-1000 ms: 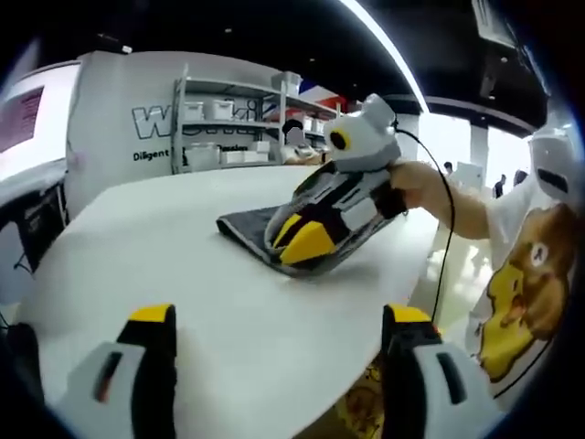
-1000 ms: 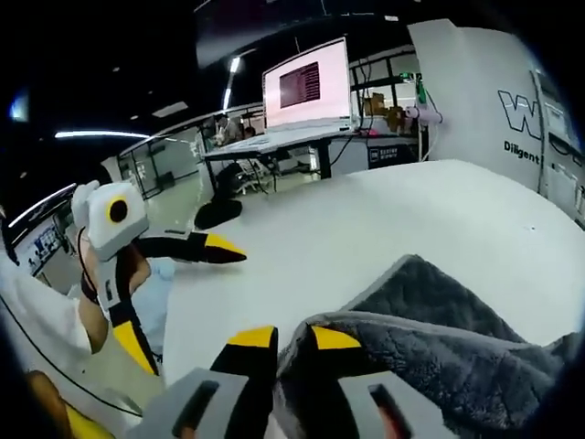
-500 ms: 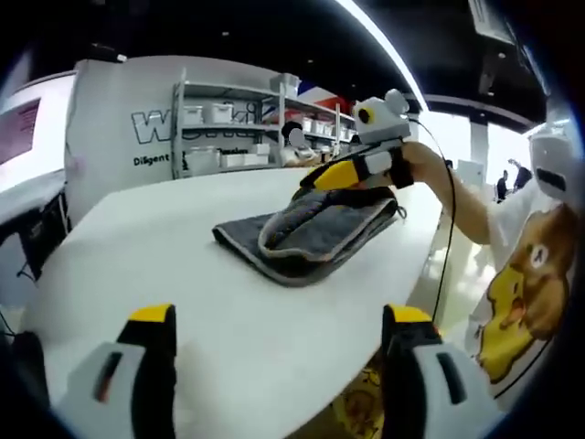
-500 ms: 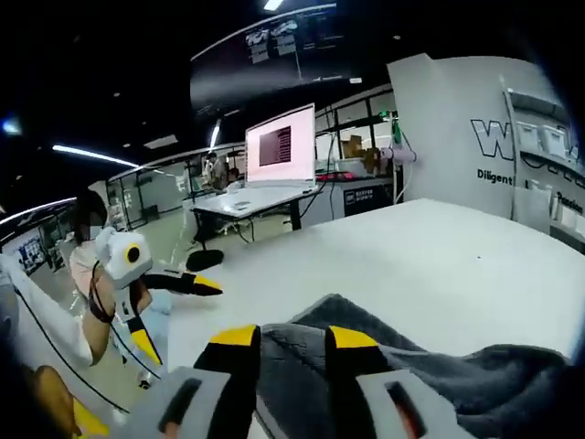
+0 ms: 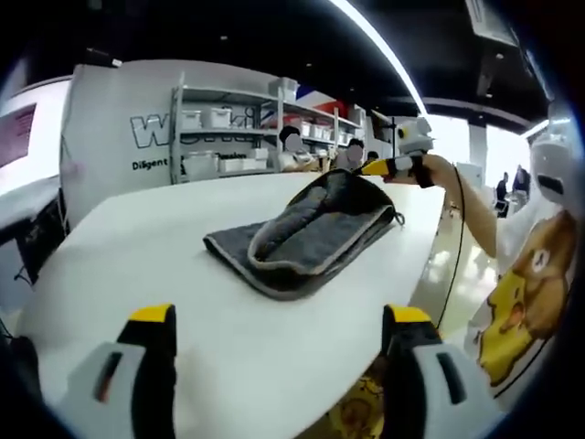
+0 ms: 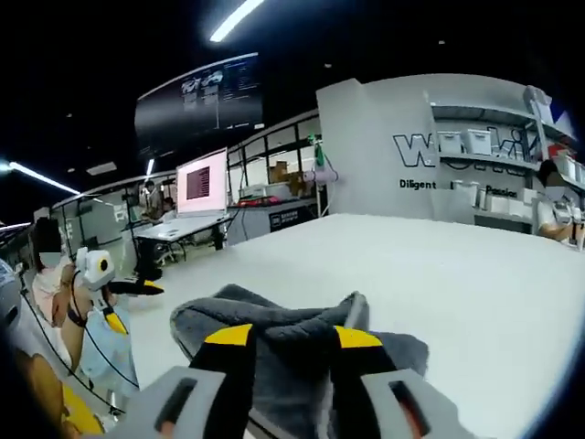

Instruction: Fold the towel on the table until its edges align and the towel forms a compact rectangular stack.

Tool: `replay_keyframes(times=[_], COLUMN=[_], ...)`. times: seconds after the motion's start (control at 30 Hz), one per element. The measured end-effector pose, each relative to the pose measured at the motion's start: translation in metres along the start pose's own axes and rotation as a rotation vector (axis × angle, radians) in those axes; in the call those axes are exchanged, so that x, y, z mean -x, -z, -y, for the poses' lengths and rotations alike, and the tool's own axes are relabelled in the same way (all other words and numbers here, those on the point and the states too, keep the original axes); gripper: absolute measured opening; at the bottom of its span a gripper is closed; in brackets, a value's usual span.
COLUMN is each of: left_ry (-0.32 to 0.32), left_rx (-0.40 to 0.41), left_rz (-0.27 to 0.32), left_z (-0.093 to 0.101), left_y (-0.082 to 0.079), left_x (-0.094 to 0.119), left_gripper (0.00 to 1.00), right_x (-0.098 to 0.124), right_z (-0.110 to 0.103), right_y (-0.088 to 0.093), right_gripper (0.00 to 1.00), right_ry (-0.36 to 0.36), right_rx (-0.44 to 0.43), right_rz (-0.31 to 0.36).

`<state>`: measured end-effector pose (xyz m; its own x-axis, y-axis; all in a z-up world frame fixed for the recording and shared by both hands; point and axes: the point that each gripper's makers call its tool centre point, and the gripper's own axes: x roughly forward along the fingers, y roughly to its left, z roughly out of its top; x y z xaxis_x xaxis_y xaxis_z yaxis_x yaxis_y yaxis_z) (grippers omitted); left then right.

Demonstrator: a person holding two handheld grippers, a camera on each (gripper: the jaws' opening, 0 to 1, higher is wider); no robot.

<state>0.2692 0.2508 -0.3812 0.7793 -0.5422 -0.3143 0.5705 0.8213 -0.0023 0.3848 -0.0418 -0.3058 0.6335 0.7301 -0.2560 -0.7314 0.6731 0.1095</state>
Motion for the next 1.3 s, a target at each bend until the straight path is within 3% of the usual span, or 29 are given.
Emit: replay_keyframes(times=[0.17, 0.53, 0.73, 0.93, 1.3], left_ry=[0.003, -0.014, -0.033, -0.044, -0.06], left_rx=[0.006, 0.023, 0.036, 0.041, 0.044], left_rz=[0.005, 0.021, 0.014, 0.011, 0.006], left_z=[0.006, 0.006, 0.001, 0.001, 0.001], left_y=[0.001, -0.001, 0.002, 0.002, 0.002], left_x=[-0.004, -0.006, -0.006, -0.005, -0.005], left_gripper=[0.98, 0.98, 0.98, 0.98, 0.98], right_x=[0.04, 0.102, 0.12, 0.134, 0.141], right_z=[0.032, 0.063, 0.065, 0.071, 0.07], right_y=[0.019, 0.064, 0.086, 0.096, 0.105], right_gripper=[0.35, 0.42, 0.5, 0.59, 0.89], right_ry=[0.087, 0.197, 0.175, 0.189, 0.177], right_rx=[-0.039, -0.025, -0.029, -0.025, 0.037], right_rz=[0.004, -0.047, -0.078, -0.081, -0.122])
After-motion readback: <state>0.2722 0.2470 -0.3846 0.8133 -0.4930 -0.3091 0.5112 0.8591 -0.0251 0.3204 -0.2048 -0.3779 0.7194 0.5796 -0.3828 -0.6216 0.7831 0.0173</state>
